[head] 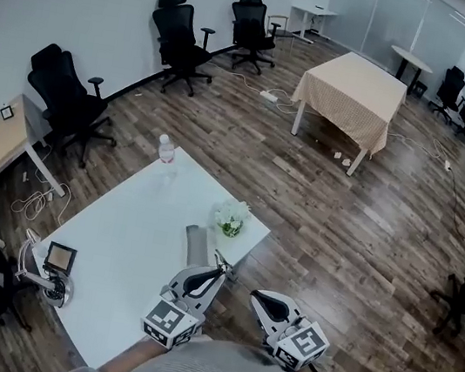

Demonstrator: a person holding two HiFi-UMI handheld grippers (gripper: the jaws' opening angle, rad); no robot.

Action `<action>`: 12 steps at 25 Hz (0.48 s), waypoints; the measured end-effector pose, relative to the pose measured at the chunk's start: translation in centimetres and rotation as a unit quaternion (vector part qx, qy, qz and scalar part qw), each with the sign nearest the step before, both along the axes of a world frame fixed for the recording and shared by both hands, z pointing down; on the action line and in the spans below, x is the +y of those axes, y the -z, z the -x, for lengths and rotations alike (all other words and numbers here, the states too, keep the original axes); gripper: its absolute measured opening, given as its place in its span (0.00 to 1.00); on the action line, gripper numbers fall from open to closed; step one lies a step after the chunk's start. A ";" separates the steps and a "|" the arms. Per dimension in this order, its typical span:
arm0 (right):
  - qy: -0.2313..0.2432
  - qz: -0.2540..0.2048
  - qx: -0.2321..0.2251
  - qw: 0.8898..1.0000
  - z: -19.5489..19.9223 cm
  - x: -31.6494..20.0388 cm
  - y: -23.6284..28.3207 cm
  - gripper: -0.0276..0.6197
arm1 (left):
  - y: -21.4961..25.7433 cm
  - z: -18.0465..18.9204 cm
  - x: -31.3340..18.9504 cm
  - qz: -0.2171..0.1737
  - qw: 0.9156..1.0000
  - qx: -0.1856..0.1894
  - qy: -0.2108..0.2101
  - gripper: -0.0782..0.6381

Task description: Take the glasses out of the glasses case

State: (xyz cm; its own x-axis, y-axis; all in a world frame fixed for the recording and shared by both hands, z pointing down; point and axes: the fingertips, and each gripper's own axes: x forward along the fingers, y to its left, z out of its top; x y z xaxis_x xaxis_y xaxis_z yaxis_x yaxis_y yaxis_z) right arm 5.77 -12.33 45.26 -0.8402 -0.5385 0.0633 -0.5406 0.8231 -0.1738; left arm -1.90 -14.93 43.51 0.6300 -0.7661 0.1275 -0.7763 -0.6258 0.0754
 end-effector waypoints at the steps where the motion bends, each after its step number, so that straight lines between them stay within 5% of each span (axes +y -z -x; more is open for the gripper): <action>1: 0.003 0.000 0.002 1.000 -0.2 0.4 -0.1 0.08 | 0.0 -0.2 0.5 -0.001 1.000 0.000 0.004 0.15; 12: 0.027 0.002 0.006 1.000 -2.8 4.0 -0.7 0.08 | -0.1 -2.6 6.3 -0.012 1.000 0.003 0.023 0.15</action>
State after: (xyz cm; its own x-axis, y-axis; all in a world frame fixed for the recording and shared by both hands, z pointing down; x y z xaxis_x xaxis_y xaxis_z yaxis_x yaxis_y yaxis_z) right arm 8.61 -8.30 45.97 -0.8677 -0.4913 0.0754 -0.4967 0.8509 -0.1712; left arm 0.66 -8.59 43.62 0.5947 -0.7970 0.1049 -0.8039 -0.5911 0.0664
